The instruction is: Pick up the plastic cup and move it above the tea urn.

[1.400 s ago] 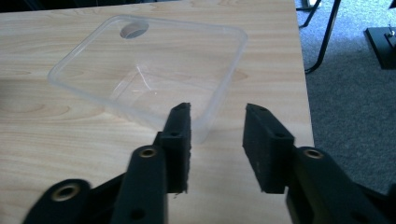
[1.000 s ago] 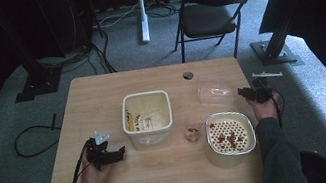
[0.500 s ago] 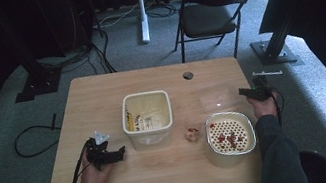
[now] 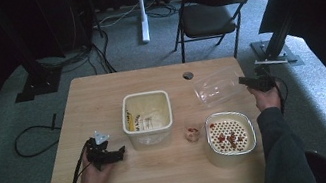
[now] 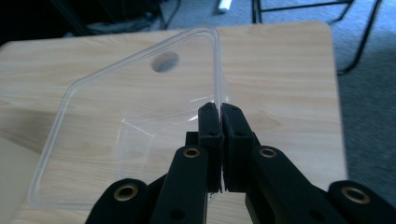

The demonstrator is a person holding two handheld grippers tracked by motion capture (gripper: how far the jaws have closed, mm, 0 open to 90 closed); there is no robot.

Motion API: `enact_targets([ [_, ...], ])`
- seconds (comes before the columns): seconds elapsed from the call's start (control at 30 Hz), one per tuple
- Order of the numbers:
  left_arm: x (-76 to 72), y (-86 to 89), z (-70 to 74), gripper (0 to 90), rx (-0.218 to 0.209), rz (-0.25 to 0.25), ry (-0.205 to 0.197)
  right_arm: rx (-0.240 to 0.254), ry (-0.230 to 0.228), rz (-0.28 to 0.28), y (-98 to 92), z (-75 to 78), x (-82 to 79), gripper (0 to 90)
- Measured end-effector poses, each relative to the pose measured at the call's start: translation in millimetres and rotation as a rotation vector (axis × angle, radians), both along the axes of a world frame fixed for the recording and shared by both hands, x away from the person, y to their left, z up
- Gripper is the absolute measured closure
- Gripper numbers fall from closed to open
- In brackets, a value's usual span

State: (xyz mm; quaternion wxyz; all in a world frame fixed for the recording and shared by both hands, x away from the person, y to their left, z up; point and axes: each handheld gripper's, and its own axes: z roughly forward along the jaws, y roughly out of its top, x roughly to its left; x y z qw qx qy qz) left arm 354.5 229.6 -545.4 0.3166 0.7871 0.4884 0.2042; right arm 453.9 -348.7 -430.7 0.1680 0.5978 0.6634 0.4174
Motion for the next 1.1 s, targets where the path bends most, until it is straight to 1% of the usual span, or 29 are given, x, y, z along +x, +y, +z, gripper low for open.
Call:
enact_targets([
  [0.03, 0.0, 0.0, 0.0, 8.0, 0.000, 0.000, 0.000, 0.032, -0.008, 0.018, 4.3, 8.4, -0.4, 88.1],
  [0.07, 0.0, 0.0, 0.0, 8.0, 0.000, 0.000, 0.000, 0.032, -0.008, 0.018, 4.3, 8.4, -0.4, 88.1],
  [0.1, 0.0, 0.0, 0.0, 8.0, 0.000, 0.000, 0.000, 0.060, -0.019, 0.037, 8.1, 16.5, -1.3, 88.1],
  [0.17, 0.0, -0.1, 0.0, 8.1, -0.001, 0.000, 0.000, 0.092, -0.025, 0.053, 11.8, 23.6, -2.4, 88.1],
  [0.23, 0.0, 0.0, 0.0, 8.1, 0.000, 0.000, 0.000, 0.112, -0.038, 0.076, 17.4, 32.2, -3.7, 88.0],
  [0.33, 0.0, 0.0, 0.0, 8.0, 0.000, 0.000, 0.000, 0.119, -0.047, 0.101, 25.5, 41.8, -5.0, 88.0],
  [0.47, 0.0, 0.0, 0.0, 8.0, -0.001, 0.000, 0.000, 0.142, -0.050, 0.131, 33.4, 51.1, -5.5, 88.0],
  [0.5, 0.0, 0.0, 0.0, 8.0, -0.001, 0.000, 0.000, 0.142, -0.050, 0.131, 33.4, 51.1, -5.5, 88.0],
  [0.57, 0.0, 0.0, 0.0, 8.1, 0.000, 0.000, 0.000, 0.143, -0.049, 0.156, 41.2, 60.3, -4.2, 88.0],
  [0.6, 0.0, 0.0, 0.0, 8.0, 0.000, 0.000, 0.000, 0.150, -0.048, 0.163, 43.4, 62.3, -3.9, 88.0],
  [0.7, 0.0, 0.0, 0.0, 8.0, 0.000, 0.000, 0.000, 0.169, -0.049, 0.185, 49.5, 66.3, -3.1, 88.0],
  [0.77, 0.0, 0.0, 0.0, 8.0, 0.000, 0.000, 0.000, 0.172, -0.051, 0.197, 54.5, 67.9, -3.7, 88.0],
  [1.0, 0.1, 0.1, 0.0, 8.0, 0.001, -0.001, -0.001, 0.151, -0.054, 0.266, 81.2, 72.8, -8.1, 87.9],
  [1.1, 0.1, 0.1, 0.0, 8.0, 0.002, -0.001, -0.001, 0.134, -0.053, 0.299, 94.9, 75.2, -8.7, 87.9],
])
